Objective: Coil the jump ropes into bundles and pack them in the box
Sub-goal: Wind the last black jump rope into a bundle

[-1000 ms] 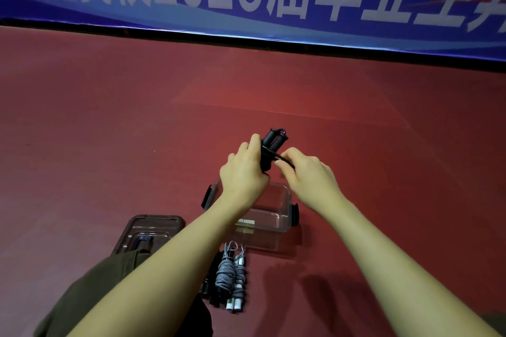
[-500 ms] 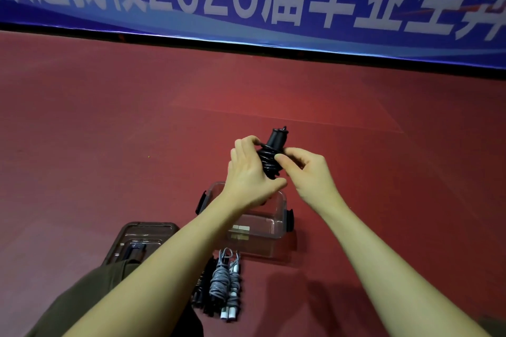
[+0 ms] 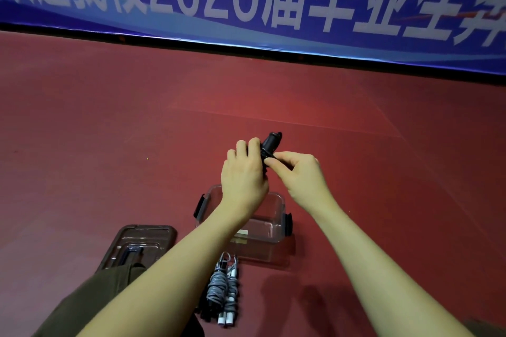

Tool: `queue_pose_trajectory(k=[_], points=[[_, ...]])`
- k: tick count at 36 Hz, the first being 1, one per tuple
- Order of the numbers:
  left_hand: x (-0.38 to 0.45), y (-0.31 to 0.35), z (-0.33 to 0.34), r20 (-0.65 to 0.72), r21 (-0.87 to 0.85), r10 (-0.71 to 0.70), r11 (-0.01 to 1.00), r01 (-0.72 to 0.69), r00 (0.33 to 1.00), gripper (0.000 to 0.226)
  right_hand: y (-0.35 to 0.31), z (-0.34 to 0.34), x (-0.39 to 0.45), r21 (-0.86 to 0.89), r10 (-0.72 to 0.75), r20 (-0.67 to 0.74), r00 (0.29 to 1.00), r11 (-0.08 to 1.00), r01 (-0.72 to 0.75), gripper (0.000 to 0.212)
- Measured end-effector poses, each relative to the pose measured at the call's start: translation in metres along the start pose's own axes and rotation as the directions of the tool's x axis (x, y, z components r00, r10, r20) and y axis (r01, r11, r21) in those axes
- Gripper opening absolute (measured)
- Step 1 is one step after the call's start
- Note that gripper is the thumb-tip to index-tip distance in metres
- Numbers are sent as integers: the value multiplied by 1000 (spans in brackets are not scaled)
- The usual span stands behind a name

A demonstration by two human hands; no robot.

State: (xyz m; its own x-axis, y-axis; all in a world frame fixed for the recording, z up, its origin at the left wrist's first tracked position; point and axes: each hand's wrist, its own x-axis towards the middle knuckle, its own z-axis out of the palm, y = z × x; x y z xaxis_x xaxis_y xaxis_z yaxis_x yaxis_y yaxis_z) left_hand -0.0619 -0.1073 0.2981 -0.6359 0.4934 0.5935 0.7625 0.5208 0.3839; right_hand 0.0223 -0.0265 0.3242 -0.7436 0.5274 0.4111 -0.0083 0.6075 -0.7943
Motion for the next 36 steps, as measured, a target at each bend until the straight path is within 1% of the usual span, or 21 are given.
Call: queue_pose_trajectory(k=[2,4,6,8,9,10,13,14,16,19,22,23,24,25,28,29,31,33,35,36], points=[[1,-1,-2,62,-33,-35,999,38,997,41,1,-2,2,-6,15,17,1000,1000,-15,12],[1,-1,-2,102,-73,-65,995,73,993,43,3,-2,2,-11,38,-36,999,999,-38,6],[0,0,-1,130,-131,-95,985,112,987,43,5,0,3,-78,47,-147,988,995,-59,15],[-1,2,0,164,-216,-134,962,168,977,43,5,2,1,-149,31,-203,979,987,-62,21],[-1,4,1,177,-270,-151,943,195,973,43,3,3,1,-130,30,-212,977,990,-59,20],[-1,5,2,185,-321,-163,922,217,969,43,1,3,1,-71,37,-211,977,996,-54,18],[-1,7,2,199,-409,-204,871,271,958,40,-5,1,0,160,57,-135,989,986,-35,6],[0,6,2,201,-429,-222,856,289,954,39,-5,-1,0,215,61,-101,993,976,-38,5],[3,2,1,186,-465,-242,832,302,952,39,-4,-6,2,270,78,-57,995,961,-60,16],[6,-2,-1,199,-476,-207,834,280,958,42,2,-13,5,187,59,-62,996,981,-47,23],[4,0,-3,261,-529,-125,811,250,957,52,7,-12,3,-7,1,-146,989,1000,-2,24],[3,2,-3,291,-541,-99,803,249,952,56,10,-10,3,-51,-6,-168,986,999,-3,24],[1,4,-4,325,-554,-88,789,265,942,57,13,-8,3,-60,12,-179,984,998,-23,23],[0,6,-5,365,-565,-84,771,292,927,56,14,-6,3,-29,54,-181,982,998,-60,23],[-2,8,-8,451,-609,-70,704,364,890,55,15,-4,6,176,196,-169,966,970,-166,25],[-2,7,-7,466,-634,-57,675,378,883,59,14,-4,6,228,222,-176,959,957,-180,27],[0,4,-8,466,-671,-30,639,375,884,69,15,-5,6,267,246,-211,946,945,-187,28],[1,4,-14,427,-665,-14,672,325,904,72,16,-7,7,237,245,-233,941,953,-190,20],[0,5,-15,362,-603,26,769,213,932,73,18,-8,7,168,229,-247,942,967,-191,19],[-3,7,-13,325,-543,54,828,140,944,73,19,-8,8,129,217,-260,941,973,-189,20]])
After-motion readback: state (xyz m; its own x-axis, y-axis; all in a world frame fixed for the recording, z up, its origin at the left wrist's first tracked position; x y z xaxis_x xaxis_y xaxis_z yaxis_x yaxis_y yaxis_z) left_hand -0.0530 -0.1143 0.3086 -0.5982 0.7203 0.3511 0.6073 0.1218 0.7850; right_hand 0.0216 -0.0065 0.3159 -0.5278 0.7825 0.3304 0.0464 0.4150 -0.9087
